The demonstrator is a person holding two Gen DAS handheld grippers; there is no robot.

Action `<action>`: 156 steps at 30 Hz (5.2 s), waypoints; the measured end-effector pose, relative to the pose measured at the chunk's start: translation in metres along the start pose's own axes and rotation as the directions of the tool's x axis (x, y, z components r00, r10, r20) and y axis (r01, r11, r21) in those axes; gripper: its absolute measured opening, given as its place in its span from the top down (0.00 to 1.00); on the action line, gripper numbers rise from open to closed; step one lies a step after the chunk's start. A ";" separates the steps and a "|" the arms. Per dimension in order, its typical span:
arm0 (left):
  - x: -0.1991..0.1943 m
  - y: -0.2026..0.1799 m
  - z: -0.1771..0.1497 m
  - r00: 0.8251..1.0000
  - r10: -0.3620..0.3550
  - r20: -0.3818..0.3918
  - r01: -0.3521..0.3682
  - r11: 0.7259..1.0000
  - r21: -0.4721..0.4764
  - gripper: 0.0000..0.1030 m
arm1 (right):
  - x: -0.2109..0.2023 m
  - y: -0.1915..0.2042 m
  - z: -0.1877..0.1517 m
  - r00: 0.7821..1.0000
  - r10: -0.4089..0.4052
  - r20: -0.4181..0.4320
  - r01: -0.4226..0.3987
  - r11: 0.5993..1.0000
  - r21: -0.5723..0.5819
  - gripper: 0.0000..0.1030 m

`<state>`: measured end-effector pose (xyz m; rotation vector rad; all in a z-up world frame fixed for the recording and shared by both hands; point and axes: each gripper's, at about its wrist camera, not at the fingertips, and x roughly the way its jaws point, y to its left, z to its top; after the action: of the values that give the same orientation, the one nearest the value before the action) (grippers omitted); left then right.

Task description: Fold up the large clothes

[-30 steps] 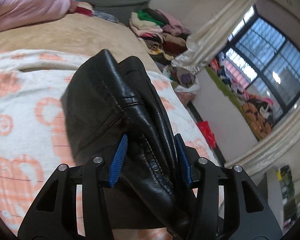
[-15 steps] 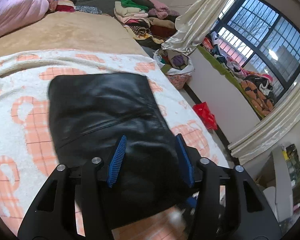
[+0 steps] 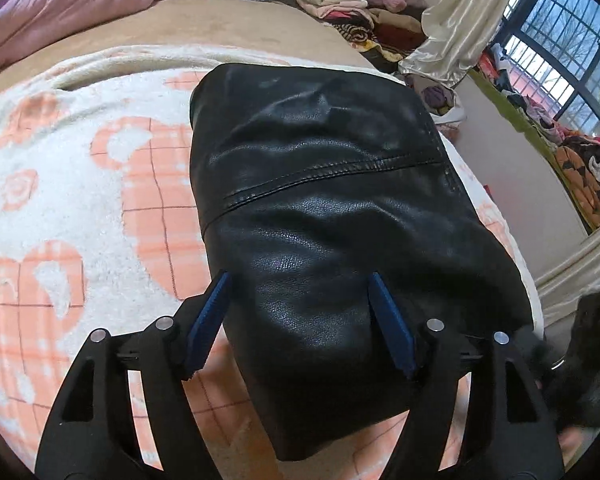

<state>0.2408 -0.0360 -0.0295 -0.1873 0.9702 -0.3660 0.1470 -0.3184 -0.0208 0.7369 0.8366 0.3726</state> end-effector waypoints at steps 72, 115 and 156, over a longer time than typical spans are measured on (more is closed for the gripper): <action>0.033 -0.006 -0.004 0.971 -0.212 -0.113 0.192 0.967 -0.167 0.18 | 0.040 -0.062 0.047 0.977 -0.023 -0.213 0.025 1.000 0.005 0.56; 0.018 -0.028 0.000 0.996 0.081 -0.043 -0.075 0.989 0.125 0.17 | 0.082 -0.013 0.084 0.954 -0.301 0.012 0.297 0.933 -0.205 0.66; -0.004 -0.043 -0.015 1.000 0.029 0.001 -0.029 0.989 0.142 0.55 | 0.026 0.052 -0.003 0.921 -0.380 0.087 0.367 0.768 -0.525 0.76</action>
<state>0.2168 -0.0736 -0.0215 -0.0432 0.9430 -0.4073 0.1602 -0.2656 0.0015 0.0330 0.8286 0.2339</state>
